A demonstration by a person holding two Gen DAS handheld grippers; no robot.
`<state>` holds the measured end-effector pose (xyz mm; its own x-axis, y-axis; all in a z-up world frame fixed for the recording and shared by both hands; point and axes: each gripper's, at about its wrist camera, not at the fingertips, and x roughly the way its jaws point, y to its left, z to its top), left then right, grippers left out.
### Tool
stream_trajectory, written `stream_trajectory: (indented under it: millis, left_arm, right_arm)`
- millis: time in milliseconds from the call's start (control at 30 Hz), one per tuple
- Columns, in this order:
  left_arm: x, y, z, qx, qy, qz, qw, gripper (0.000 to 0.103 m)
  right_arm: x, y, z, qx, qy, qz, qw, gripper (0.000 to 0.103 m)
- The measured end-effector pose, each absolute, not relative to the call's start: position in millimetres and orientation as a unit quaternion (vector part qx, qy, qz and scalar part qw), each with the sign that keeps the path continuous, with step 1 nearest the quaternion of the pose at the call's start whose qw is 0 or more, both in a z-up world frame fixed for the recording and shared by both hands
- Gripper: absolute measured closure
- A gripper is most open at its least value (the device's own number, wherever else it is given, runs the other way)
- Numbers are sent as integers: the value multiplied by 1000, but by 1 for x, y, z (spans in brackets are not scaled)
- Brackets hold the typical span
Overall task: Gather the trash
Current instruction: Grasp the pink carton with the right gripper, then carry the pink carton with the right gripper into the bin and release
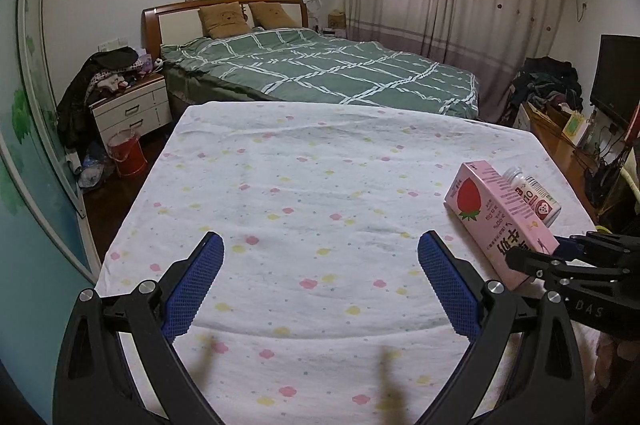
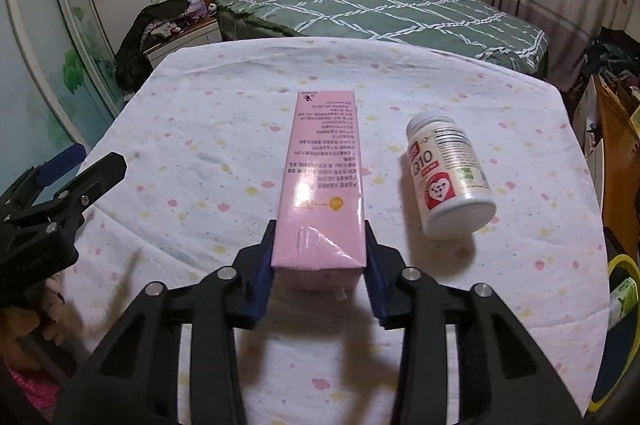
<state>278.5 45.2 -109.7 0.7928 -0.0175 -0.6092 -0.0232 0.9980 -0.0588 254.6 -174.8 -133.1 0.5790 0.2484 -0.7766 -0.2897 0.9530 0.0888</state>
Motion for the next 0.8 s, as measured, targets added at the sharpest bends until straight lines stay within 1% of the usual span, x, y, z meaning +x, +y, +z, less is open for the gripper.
stream_trajectory:
  millis: [267, 533, 800]
  left_arm:
    - [277, 42, -108, -29, 322, -3, 946, 7]
    - [277, 41, -108, -28, 321, -5, 947, 7]
    - [278, 36, -110, -18, 324, -11, 946, 7]
  right_arm:
    - [222, -204, -94, 0, 387, 167, 907, 66]
    - [182, -242, -60, 35, 361, 186, 913, 66]
    - [153, -314, -40, 71, 327, 113, 936, 66]
